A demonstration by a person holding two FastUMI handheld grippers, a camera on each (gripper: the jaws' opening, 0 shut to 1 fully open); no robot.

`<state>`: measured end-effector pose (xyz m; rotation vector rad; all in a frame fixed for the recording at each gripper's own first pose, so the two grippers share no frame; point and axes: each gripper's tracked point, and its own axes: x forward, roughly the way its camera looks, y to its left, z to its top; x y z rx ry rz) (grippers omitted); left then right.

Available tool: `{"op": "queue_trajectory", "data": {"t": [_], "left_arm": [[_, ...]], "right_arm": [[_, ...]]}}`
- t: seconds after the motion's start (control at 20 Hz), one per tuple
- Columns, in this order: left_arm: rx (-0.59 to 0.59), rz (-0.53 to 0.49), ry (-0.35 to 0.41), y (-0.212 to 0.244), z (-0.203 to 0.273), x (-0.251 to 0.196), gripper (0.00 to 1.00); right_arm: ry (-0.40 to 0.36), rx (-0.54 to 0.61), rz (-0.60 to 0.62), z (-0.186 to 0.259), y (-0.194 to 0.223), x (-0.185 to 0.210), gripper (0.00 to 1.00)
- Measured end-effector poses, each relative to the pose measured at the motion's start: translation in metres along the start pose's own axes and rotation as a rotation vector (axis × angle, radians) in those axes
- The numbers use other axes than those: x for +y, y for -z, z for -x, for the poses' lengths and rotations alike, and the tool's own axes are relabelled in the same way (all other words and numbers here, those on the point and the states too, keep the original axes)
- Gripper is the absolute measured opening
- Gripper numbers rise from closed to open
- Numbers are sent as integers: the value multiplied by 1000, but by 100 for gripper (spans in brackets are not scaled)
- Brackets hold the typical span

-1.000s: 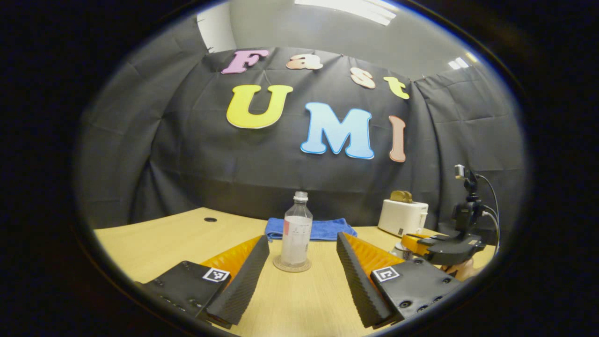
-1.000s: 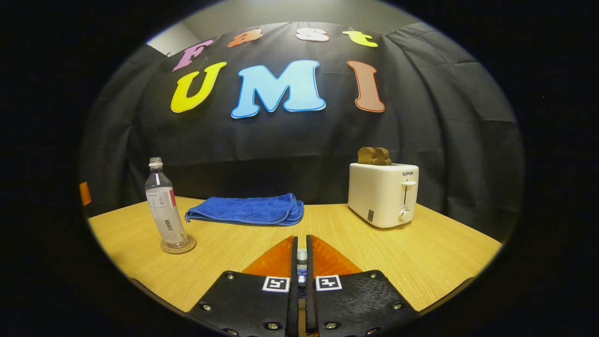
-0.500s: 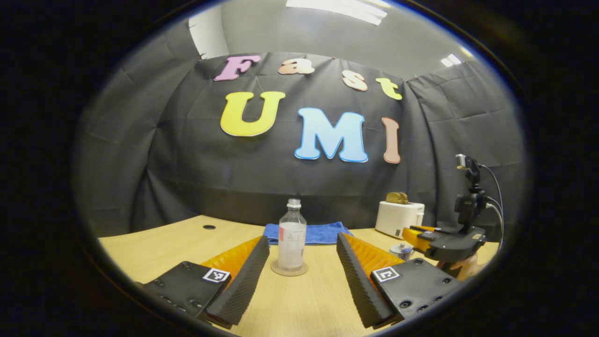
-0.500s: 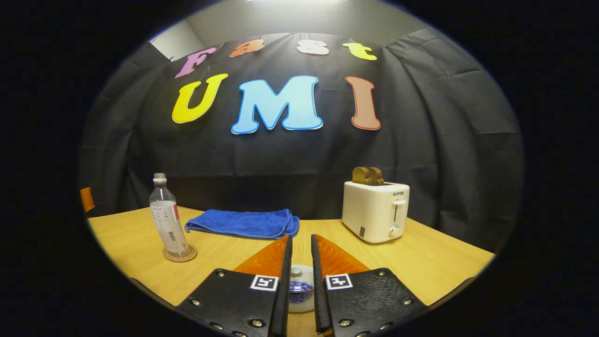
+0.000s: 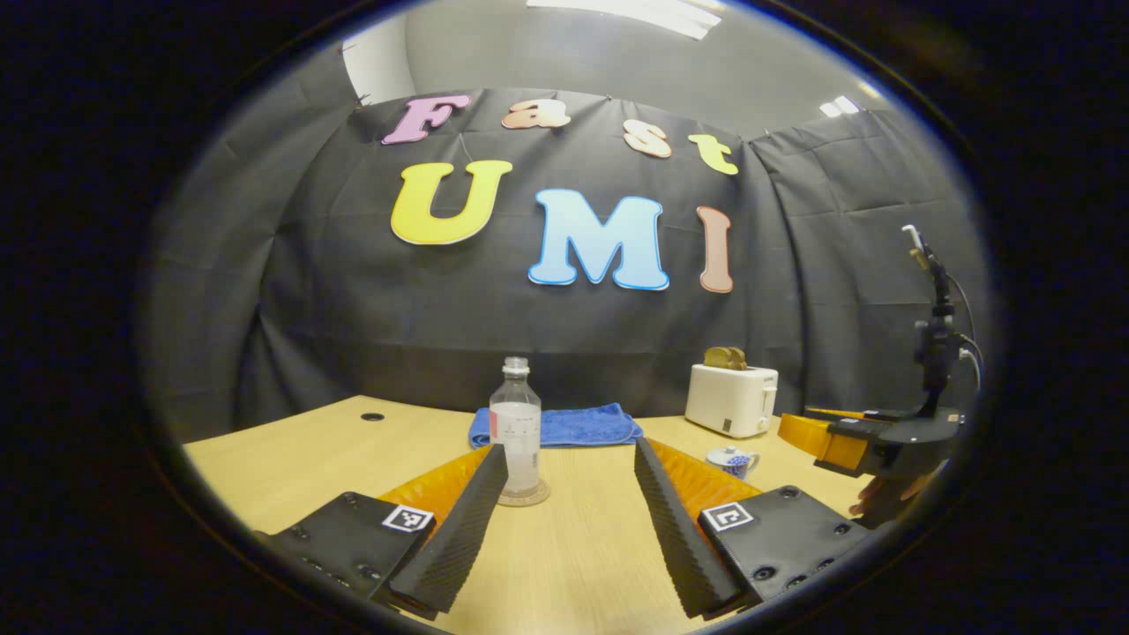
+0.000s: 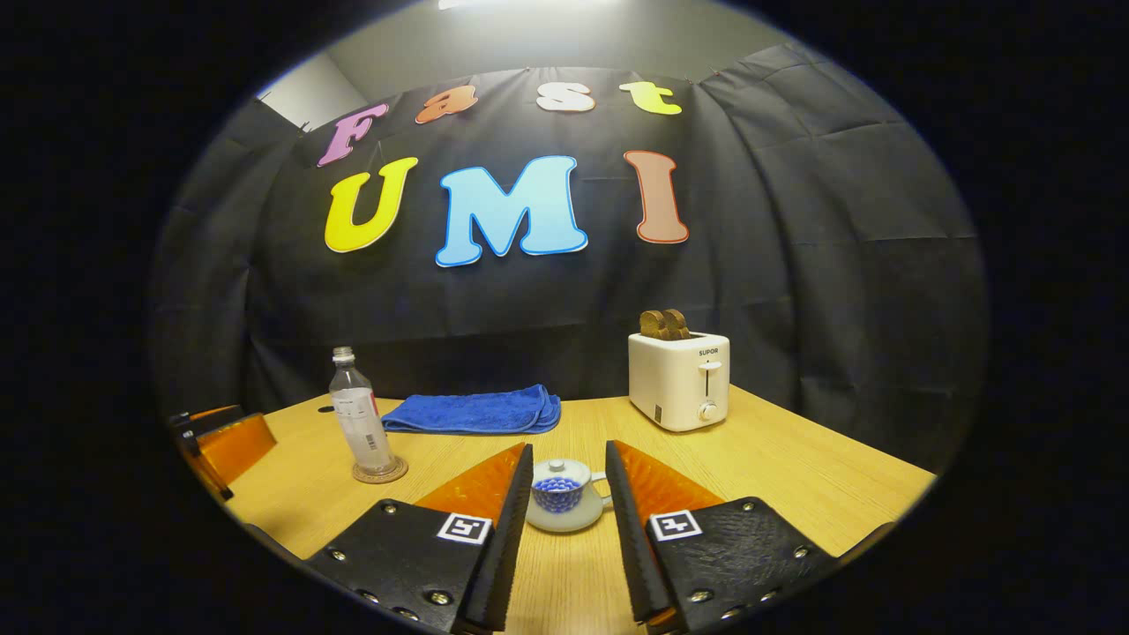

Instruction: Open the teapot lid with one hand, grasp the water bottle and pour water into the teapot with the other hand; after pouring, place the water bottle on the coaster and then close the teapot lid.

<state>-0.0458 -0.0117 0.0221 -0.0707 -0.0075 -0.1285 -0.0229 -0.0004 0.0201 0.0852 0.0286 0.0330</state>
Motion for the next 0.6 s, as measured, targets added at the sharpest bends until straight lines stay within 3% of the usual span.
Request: {"op": "queue_trajectory", "data": {"t": [0.1,0.45,0.5,0.6], "left_arm": [[0,-20,-12,5,0,-5,96],[-28,-82,-41,7,18,-5,97],[-30,-84,-47,9,20,-3,97],[-25,-69,-49,13,22,-2,97]], "right_arm": [[18,-15,39,21,-1,0,54],[-42,-35,66,57,10,27,55],[-49,-36,61,57,13,28,69],[-25,-35,54,54,17,21,72]]}}
